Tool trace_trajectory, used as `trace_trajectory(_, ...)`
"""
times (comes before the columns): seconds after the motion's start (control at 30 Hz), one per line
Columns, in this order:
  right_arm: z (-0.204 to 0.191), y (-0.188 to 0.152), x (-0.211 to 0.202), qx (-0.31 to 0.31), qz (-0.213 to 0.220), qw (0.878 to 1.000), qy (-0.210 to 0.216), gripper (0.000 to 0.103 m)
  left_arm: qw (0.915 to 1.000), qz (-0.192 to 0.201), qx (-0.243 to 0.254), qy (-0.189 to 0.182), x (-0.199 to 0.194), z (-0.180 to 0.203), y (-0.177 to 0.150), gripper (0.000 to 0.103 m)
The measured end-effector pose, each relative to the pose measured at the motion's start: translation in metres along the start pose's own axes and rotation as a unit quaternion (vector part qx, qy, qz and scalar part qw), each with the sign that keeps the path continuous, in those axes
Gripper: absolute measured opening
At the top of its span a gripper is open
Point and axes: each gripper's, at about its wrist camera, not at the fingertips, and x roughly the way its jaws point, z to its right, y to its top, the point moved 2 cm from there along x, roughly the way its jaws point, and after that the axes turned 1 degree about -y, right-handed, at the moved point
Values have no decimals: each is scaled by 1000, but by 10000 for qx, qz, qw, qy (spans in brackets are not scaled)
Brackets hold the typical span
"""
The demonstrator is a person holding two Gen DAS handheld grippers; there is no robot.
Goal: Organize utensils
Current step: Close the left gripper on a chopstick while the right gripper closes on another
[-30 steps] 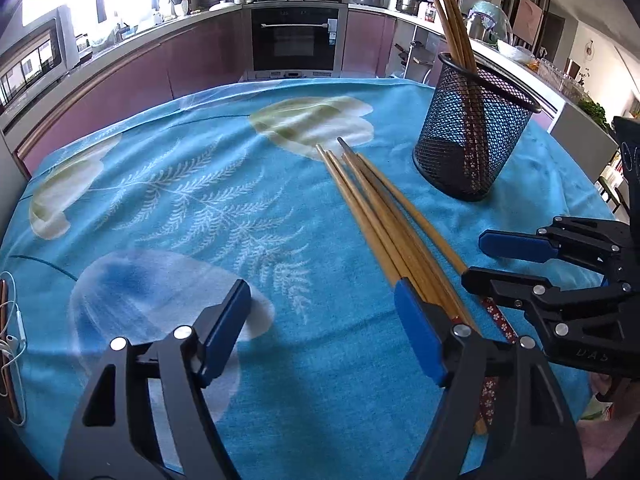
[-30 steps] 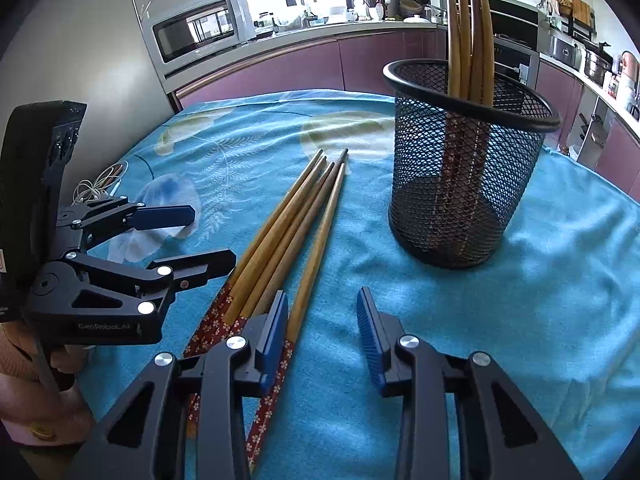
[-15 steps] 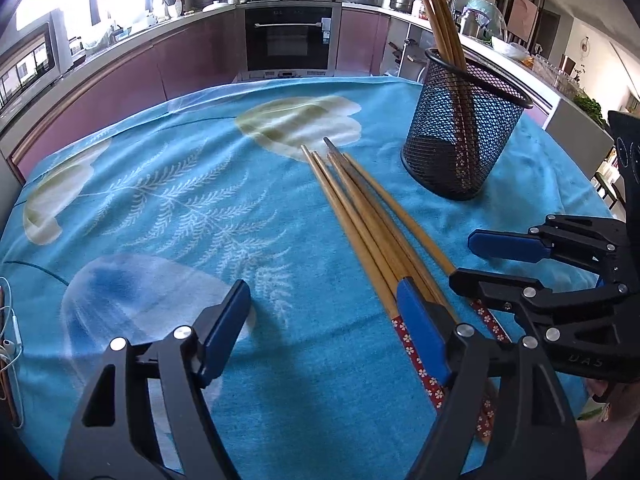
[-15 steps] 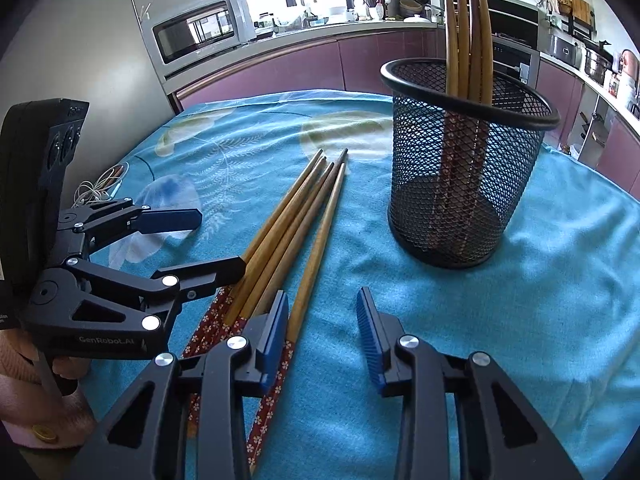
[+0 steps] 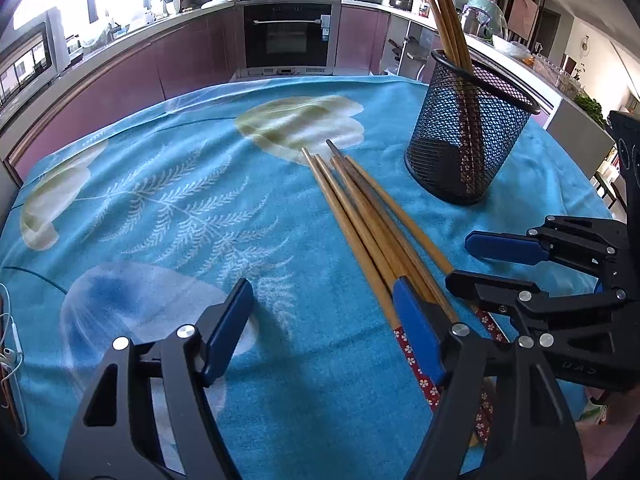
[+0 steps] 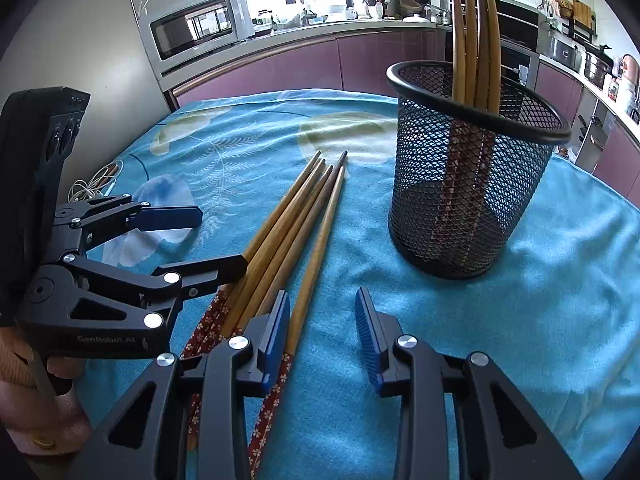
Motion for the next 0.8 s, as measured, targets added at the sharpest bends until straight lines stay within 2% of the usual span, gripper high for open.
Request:
trace_trajectory(0.07,1,-1,0,0,1,10000,-7,31,10000,-10,-3,-26,0,-1,0,68)
trace_trajectory(0.33,1,8,6,136,-13,9999,51,24,9999,-62,-15,-126,2,2,6,43)
trace_trajectory(0.43,-3,14,13,92,5,9999,-51,23,9998,-74,-63,-175,6,3,13,34)
trace_trajectory(0.67,0,21,18,129,-23,9999,-96,9,9995,-151,-207,-188,20,-4,31,20)
trace_trajectory(0.8,8,19,16,340,-19,9994,73,6,9991,-168,-342,-175,26,-5,39,12)
